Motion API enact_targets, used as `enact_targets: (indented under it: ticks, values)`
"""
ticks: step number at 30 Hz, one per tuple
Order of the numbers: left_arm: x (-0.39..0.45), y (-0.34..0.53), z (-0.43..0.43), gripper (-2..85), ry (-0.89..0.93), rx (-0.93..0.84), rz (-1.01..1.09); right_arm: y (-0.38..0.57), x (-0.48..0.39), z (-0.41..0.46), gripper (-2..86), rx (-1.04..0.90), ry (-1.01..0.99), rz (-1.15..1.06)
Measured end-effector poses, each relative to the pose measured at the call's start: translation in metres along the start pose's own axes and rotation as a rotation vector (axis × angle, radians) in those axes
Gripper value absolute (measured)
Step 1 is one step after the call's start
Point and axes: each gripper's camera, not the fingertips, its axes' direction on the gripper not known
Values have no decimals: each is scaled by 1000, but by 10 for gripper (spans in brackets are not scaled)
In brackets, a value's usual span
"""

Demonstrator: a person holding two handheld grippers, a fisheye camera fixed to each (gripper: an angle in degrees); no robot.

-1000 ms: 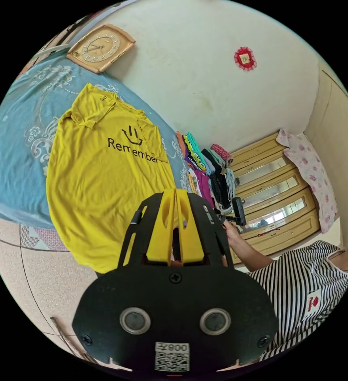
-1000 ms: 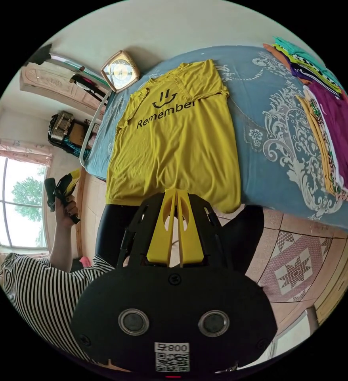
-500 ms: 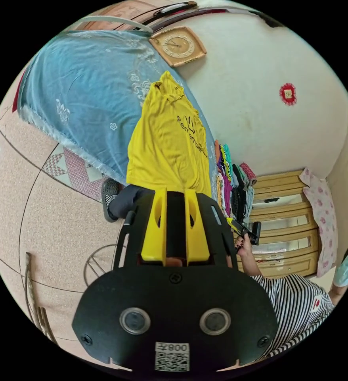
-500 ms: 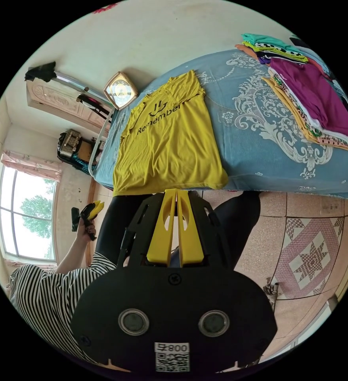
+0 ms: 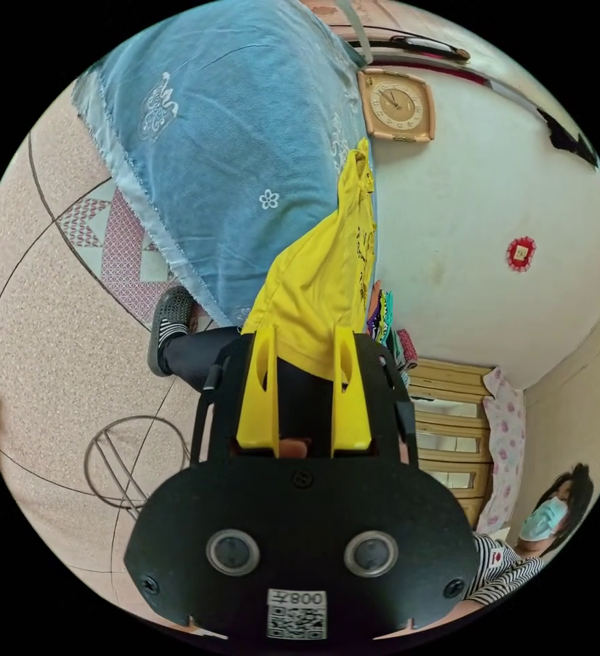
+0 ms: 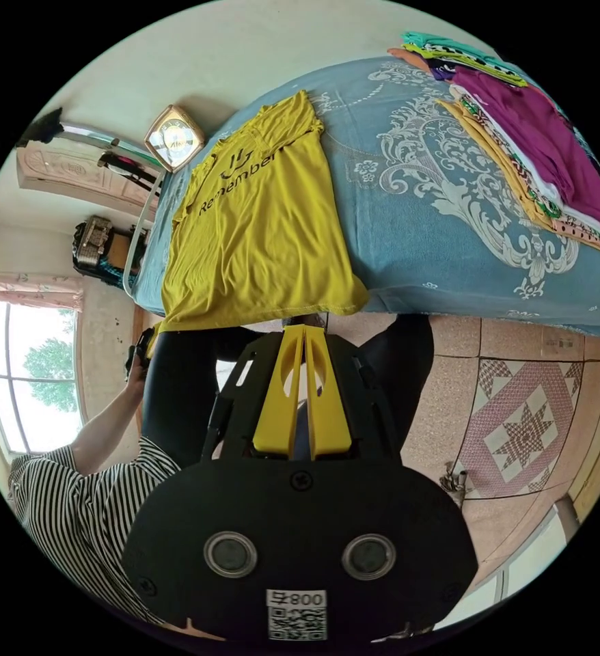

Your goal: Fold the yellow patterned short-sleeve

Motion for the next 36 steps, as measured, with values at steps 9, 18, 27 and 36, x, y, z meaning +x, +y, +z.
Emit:
enact_targets:
  ticks: [9, 18, 27, 36]
  values:
    - [-24, 7, 7, 135, 32, -36, 5, -17, 23, 28, 44, -82, 145, -55]
    - [-29, 16, 9, 129, 48, -95, 46, -39, 57, 53, 81, -185, 144, -91]
    - [-22, 28, 6, 82, 22, -124, 81, -52, 80, 78, 65, -232, 120, -102]
    - [0, 47, -8, 30, 53, -128, 156, -40, 102, 69, 8, -251, 41, -139]
